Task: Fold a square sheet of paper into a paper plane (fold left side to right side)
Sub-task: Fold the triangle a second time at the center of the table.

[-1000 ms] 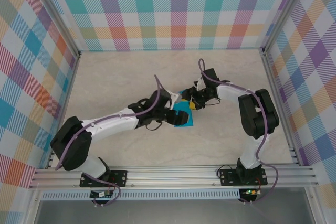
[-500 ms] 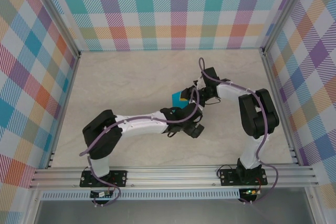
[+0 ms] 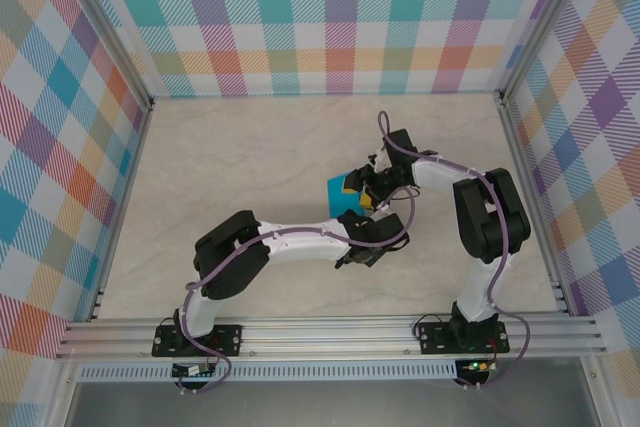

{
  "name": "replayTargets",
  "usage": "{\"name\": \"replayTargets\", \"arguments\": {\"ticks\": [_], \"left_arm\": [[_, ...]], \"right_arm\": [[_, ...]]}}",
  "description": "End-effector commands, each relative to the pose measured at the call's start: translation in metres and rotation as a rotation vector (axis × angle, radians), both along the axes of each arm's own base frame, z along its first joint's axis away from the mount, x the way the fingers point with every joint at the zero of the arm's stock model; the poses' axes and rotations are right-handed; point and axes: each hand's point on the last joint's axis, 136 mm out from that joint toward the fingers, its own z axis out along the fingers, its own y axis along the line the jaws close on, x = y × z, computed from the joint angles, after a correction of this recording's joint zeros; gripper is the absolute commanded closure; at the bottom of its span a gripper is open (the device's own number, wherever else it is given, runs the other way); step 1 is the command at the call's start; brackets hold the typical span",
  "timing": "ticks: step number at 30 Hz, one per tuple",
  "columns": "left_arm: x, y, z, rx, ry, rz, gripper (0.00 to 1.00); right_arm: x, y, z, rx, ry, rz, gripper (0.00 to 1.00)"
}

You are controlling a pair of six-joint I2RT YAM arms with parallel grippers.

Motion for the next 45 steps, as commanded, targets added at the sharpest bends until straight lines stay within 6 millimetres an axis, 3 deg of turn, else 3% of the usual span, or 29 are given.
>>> {"name": "replayTargets", "arguments": {"ticks": [1,18,24,28,35,39,42,45], "left_arm": [[-0.002,-0.002,0.008,0.045,-0.051,-0.028,0.29],[-0.011,-0.004,0.012,0.022,-0.048,-0.058,1.0],[-0.013,-0.004,0.014,-0.013,-0.042,-0.048,1.0],[-0.013,-0.003,0.017,-0.057,-0.026,-0.03,1.0],[-0.01,0.003,0.026,-0.173,0.03,0.011,1.0],[-0.007,0.006,0.029,-0.243,0.074,0.037,1.0],[-0.004,0.009,0.031,-0.295,0.106,0.059,1.0],[-0.001,0.014,0.031,-0.333,0.136,0.079,1.0]], "right_arm": [[-0.001,0.004,0.001,0.004,0.015,0.012,0.45],[0.001,0.0,0.003,-0.028,-0.005,0.014,0.44],[0.007,-0.001,0.015,-0.032,-0.042,0.017,0.41],[0.015,-0.008,0.033,-0.052,-0.102,0.007,0.33],[0.022,-0.057,0.08,-0.103,-0.245,-0.108,0.1],[0.005,-0.092,0.082,-0.177,-0.272,-0.167,0.0],[-0.015,-0.103,0.069,-0.224,-0.259,-0.157,0.0],[-0.031,-0.098,0.054,-0.18,-0.232,-0.139,0.12]]}}
